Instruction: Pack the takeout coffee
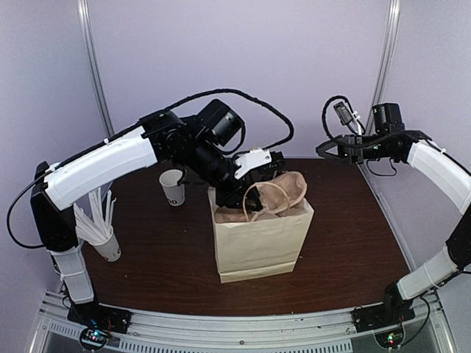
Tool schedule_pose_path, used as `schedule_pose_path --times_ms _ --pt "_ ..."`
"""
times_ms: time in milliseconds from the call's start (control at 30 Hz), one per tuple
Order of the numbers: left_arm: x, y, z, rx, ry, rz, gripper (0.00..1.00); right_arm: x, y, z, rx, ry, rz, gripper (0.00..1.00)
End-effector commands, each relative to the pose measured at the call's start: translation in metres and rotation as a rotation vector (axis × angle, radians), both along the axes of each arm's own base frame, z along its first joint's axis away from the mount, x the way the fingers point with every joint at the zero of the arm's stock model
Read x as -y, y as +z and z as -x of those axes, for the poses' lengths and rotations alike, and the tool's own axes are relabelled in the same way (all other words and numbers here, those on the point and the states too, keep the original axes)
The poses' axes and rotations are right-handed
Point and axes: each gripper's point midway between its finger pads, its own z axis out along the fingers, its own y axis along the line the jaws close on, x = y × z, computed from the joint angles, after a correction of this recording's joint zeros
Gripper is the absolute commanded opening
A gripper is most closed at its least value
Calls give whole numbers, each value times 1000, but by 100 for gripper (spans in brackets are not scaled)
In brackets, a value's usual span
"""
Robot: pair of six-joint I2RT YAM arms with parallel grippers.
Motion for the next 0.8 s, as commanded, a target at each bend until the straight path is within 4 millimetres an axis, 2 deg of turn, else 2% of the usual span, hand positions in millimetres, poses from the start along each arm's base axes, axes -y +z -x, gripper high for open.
schedule_pose_path --times_ms 0,467,667,767 --pt "-7 -24 -6 40 47 -143 21 2 -3 1 4 16 -13 70" --pt "-19 -35 -14 97 120 -292 19 1 -17 3 -16 32 -3 70" --pt "-22 -11 -8 92 155 -252 17 -1 -25 3 -43 36 2 70" --pt "-24 -5 -4 90 165 -240 17 -7 -30 15 -42 65 43 72"
